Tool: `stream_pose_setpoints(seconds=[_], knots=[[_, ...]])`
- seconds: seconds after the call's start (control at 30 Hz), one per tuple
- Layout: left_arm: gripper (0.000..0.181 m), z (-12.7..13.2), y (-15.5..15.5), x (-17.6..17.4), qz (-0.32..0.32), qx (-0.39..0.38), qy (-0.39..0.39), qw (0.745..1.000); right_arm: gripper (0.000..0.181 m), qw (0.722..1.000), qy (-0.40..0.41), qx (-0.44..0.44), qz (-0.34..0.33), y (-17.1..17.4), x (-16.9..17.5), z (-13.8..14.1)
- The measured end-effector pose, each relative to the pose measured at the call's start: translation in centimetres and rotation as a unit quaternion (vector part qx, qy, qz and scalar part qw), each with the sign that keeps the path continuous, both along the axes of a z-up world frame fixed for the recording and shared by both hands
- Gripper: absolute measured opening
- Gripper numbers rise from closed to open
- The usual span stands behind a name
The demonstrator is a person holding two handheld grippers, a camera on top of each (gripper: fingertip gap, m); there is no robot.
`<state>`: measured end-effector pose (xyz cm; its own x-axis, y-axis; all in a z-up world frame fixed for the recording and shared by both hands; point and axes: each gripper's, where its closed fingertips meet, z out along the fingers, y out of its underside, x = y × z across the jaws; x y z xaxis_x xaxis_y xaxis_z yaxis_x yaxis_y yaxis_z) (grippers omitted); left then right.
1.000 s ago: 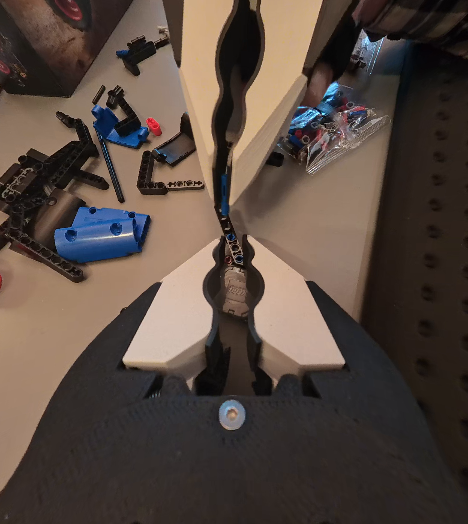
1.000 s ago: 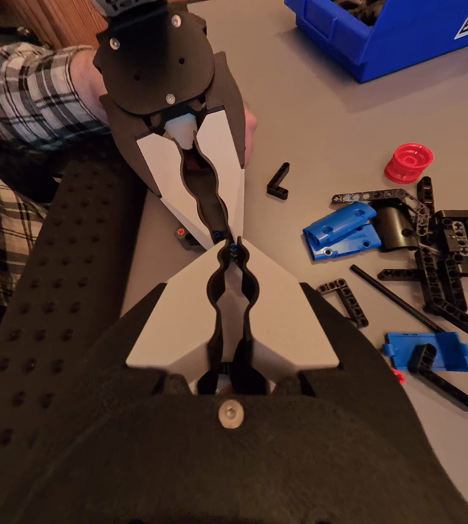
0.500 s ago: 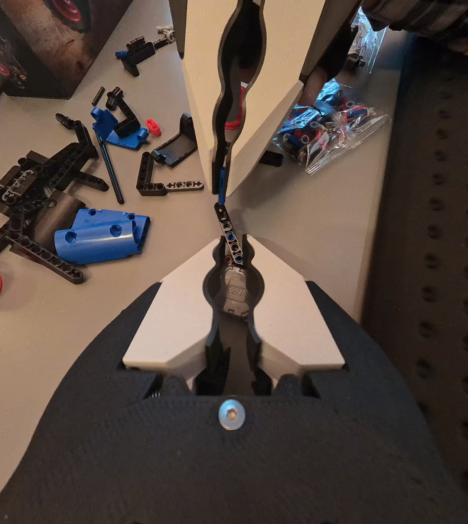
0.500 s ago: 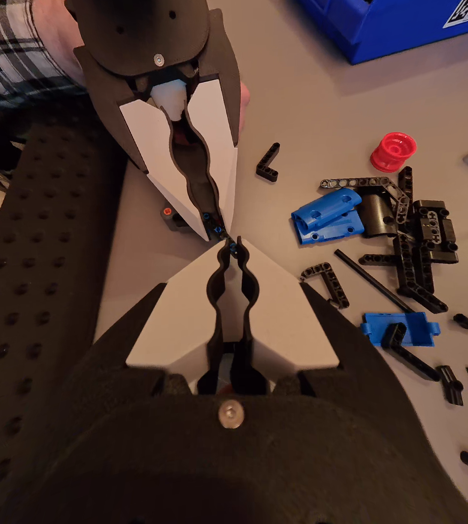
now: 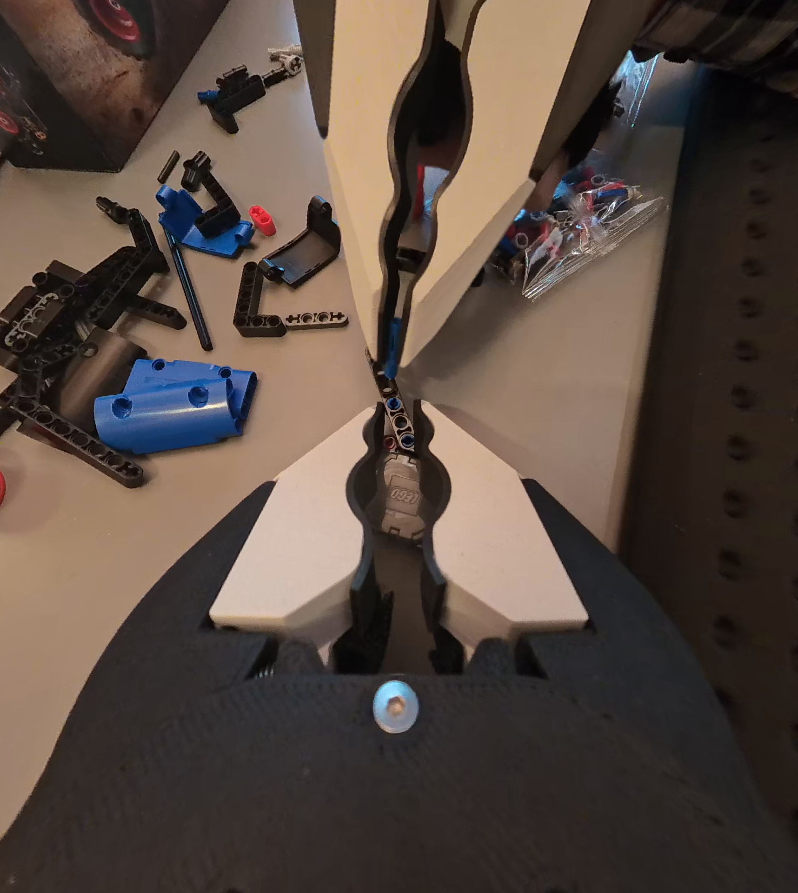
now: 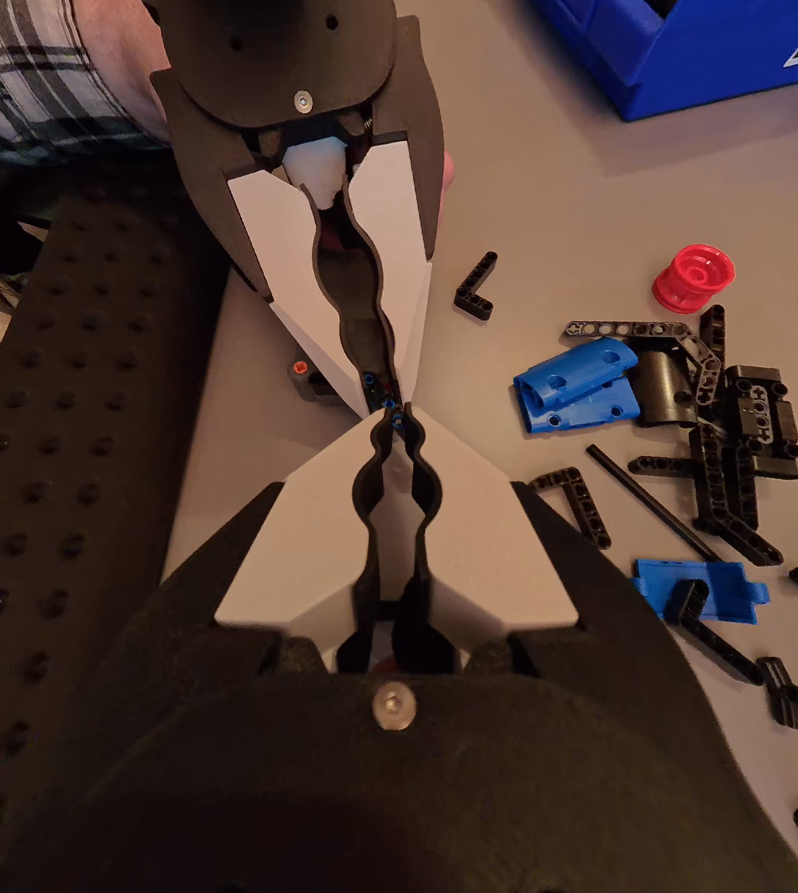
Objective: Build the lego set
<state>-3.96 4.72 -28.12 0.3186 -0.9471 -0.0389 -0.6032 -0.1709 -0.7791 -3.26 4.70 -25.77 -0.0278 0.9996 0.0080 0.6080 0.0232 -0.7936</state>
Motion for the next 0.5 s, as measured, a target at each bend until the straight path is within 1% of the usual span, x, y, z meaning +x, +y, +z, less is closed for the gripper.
stream_pose_setpoints(seconds=[0.3, 0.5], knots=[[0.008, 0.05, 0.17, 0.04, -0.002, 0.028, 0.015, 0.999, 0.002, 0.999, -0.010, 0.047, 0.004, -0.01, -0.14, -0.12], [0.008, 0.03, 0.10, 0.14, -0.005, 0.030, 0.017, 0.999, 0.002, 0.997, -0.030, 0.064, 0.007, -0.05, -0.07, -0.45]])
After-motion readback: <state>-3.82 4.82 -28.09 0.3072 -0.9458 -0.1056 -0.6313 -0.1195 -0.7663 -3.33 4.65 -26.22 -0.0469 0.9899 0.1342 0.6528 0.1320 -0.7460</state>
